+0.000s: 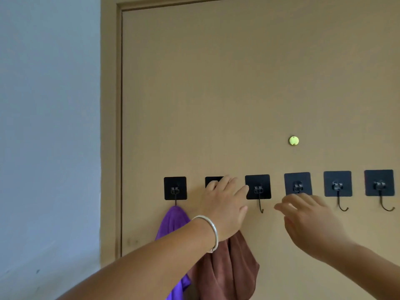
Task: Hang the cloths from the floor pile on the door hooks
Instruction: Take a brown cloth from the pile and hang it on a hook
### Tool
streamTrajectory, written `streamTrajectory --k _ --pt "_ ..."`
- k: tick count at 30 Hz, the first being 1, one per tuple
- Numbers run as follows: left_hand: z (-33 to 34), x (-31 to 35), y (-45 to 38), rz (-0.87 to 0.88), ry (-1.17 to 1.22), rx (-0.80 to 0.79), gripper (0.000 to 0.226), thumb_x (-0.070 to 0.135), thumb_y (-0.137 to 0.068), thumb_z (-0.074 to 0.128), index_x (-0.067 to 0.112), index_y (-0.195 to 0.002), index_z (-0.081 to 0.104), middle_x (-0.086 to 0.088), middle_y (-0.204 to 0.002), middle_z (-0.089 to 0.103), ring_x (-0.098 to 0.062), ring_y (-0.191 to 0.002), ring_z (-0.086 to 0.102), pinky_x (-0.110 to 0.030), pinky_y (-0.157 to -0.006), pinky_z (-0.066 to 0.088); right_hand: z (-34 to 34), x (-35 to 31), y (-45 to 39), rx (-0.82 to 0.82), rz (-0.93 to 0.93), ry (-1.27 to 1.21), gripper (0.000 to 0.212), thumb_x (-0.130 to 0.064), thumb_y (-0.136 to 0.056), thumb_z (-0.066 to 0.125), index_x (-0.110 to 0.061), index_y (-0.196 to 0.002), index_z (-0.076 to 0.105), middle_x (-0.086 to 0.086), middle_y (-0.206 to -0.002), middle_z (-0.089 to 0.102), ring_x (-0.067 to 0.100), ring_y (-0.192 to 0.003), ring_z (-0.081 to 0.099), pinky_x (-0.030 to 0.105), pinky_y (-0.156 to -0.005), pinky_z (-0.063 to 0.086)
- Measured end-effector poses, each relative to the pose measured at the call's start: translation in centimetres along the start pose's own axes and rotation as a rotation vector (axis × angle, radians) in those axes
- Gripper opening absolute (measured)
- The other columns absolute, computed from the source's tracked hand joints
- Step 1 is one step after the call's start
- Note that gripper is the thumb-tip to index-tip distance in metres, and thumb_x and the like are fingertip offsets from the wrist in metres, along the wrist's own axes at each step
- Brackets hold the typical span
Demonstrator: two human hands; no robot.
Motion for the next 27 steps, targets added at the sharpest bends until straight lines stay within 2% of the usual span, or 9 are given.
streamTrajectory --k 3,6,15,22,24,27 --pt "0.5 3.5 -2.8 0.058 0.038 0.033 0.055 0.042 -0.095 0.042 0.020 -0.145 0.032 -0.005 -0.150 0.032 -0.024 -0.143 0.016 -0.043 -0.113 0.018 -1.5 4.6 1.8 -0.017 0.091 0.095 0.040 -0.013 -0.062 0.084 -0.019 -0.100 0.073 0.002 -0.097 0.068 0.027 -0.090 0.066 0.045 -0.080 0.053" --pt "1.3 8.0 -5.8 0.121 0.095 0.031 0.060 0.043 -0.095 0.041 0.019 -0.148 0.025 -0.006 -0.155 0.024 -0.023 -0.144 0.009 -0.043 -0.114 0.013 -3.2 9.5 4.6 -0.113 0.219 0.221 0.043 -0.020 -0.067 0.082 -0.020 -0.109 0.071 0.003 -0.107 0.068 0.027 -0.100 0.064 0.048 -0.090 0.051" --pt "1.6 23.9 -11.1 0.285 0.354 0.082 0.062 0.041 -0.095 0.043 0.020 -0.148 0.018 -0.009 -0.156 0.020 -0.025 -0.145 0.005 -0.047 -0.117 0.006 -9.5 20.5 14.0 -0.251 0.442 0.489 0.043 -0.025 -0.072 0.076 -0.024 -0.114 0.067 0.001 -0.113 0.065 0.025 -0.103 0.063 0.048 -0.097 0.047" --pt "0.6 33.8 -13.4 0.442 0.531 0.104 0.066 0.043 -0.097 0.040 0.019 -0.151 0.012 -0.008 -0.157 0.014 -0.023 -0.145 0.004 -0.045 -0.117 0.005 -15.1 25.2 20.7 -0.306 0.616 0.698 0.048 -0.019 -0.061 0.084 -0.018 -0.108 0.071 0.008 -0.107 0.067 0.034 -0.097 0.065 0.055 -0.090 0.049" --pt "0.2 35.9 -13.9 0.486 0.563 0.132 0.066 0.044 -0.097 0.039 0.019 -0.151 0.012 -0.009 -0.157 0.015 -0.024 -0.145 0.005 -0.045 -0.117 0.007 -17.0 25.6 22.4 -0.329 0.682 0.735 0.048 -0.020 -0.064 0.083 -0.018 -0.111 0.070 0.008 -0.110 0.066 0.033 -0.101 0.064 0.055 -0.093 0.047" --pt "-0.4 39.1 -14.3 0.571 0.667 0.146 0.068 0.046 -0.097 0.038 0.019 -0.151 0.009 -0.009 -0.157 0.014 -0.024 -0.145 0.005 -0.044 -0.116 0.011 -20.1 25.7 25.5 -0.398 0.817 0.834 0.050 -0.031 -0.077 0.073 -0.023 -0.125 0.063 0.004 -0.126 0.061 0.028 -0.117 0.057 0.052 -0.106 0.036"
Point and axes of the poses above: each hand's wrist, its own y-axis away from the middle knuckle, its own z-axis out of the palm, x = y × z, the point moved 8 cm from there along -y, towards the middle knuckle
